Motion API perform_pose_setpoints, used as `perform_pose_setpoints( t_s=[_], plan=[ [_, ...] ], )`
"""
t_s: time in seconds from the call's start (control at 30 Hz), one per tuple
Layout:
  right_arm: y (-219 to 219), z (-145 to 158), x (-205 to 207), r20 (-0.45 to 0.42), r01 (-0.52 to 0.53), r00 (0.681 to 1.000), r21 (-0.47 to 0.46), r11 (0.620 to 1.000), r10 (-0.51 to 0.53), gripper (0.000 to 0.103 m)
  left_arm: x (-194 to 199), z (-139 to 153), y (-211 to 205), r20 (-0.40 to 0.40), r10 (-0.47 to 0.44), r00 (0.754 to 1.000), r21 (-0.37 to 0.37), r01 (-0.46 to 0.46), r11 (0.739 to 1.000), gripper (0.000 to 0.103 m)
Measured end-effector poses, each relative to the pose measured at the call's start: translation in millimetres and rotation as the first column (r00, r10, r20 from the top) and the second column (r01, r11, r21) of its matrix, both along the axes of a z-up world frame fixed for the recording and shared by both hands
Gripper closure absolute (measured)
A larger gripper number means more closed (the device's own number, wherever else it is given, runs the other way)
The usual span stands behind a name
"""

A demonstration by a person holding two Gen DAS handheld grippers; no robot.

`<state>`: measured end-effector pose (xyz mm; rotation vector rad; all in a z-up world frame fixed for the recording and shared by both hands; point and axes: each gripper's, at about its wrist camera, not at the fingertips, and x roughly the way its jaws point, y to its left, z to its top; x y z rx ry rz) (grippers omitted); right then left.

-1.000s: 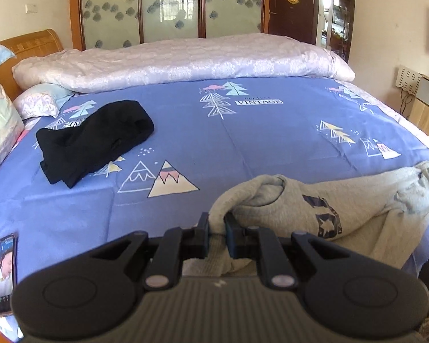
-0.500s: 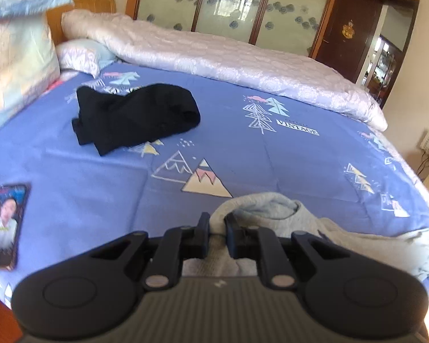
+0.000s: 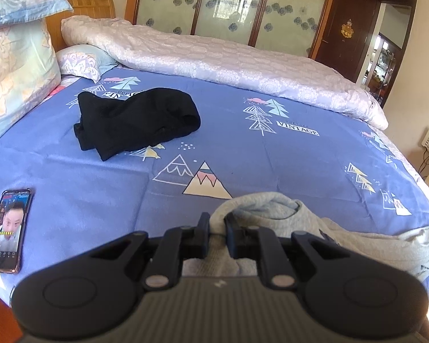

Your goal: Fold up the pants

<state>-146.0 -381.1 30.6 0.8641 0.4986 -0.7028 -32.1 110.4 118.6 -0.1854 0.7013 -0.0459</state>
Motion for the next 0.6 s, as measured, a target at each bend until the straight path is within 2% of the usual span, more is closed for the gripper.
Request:
perform_pose_setpoints(
  t_s=[0.03,0.07,0.1,0.17,0.27,0.33,0.4,0.47,0.6],
  plan=[
    [-1.5,-6.1,6.4,-0.003,-0.006,1.000,0.033,0.999,0.006,0.064,1.1,-0.2,0.5,0.000,0.001,1.000,0.001,-0.001,1.000,0.092],
    [-3.5,-10.2,10.9,-0.010,-0.008,1.000,0.052,0.999,0.009,0.098,2.7,0.4,1.4,0.001,0.004,1.000,0.002,-0.004,1.000,0.092],
    [-6.2,-12.2,13.9,-0.023,0.002,1.000,0.077,0.997,0.000,0.098,5.3,1.6,2.9,0.006,0.009,1.000,0.004,-0.009,1.000,0.092],
    [-7.9,-1.9,7.7,0.084,0.049,0.995,0.112,0.992,-0.059,0.099,12.9,6.9,5.7,0.024,0.020,1.000,0.019,-0.021,1.000,0.092],
    [-12.1,39.1,10.0,0.239,0.052,0.968,0.099,0.994,-0.074,0.099,38.8,20.0,12.5,0.064,0.029,0.998,0.042,-0.032,0.999,0.092],
    [-18.4,62.5,29.4,0.286,0.033,0.957,0.079,0.996,-0.054,0.099,62.5,27.1,15.7,0.086,0.033,0.996,0.041,-0.037,0.998,0.092],
    [-25.5,78.2,60.9,0.299,0.020,0.954,0.052,0.998,-0.034,0.099,91.3,28.3,18.3,0.090,0.038,0.995,0.024,-0.040,0.999,0.092],
    [-32.6,83.9,100.6,0.285,0.011,0.958,0.024,1.000,-0.017,0.098,125.3,23.0,19.7,0.062,0.053,0.997,-0.012,-0.053,0.999,0.092],
    [-43.2,64.1,182.2,0.199,0.018,0.980,-0.005,1.000,-0.016,0.098,189.3,-3.2,12.7,-0.011,0.067,0.998,-0.018,-0.067,0.998,0.092]
  ],
)
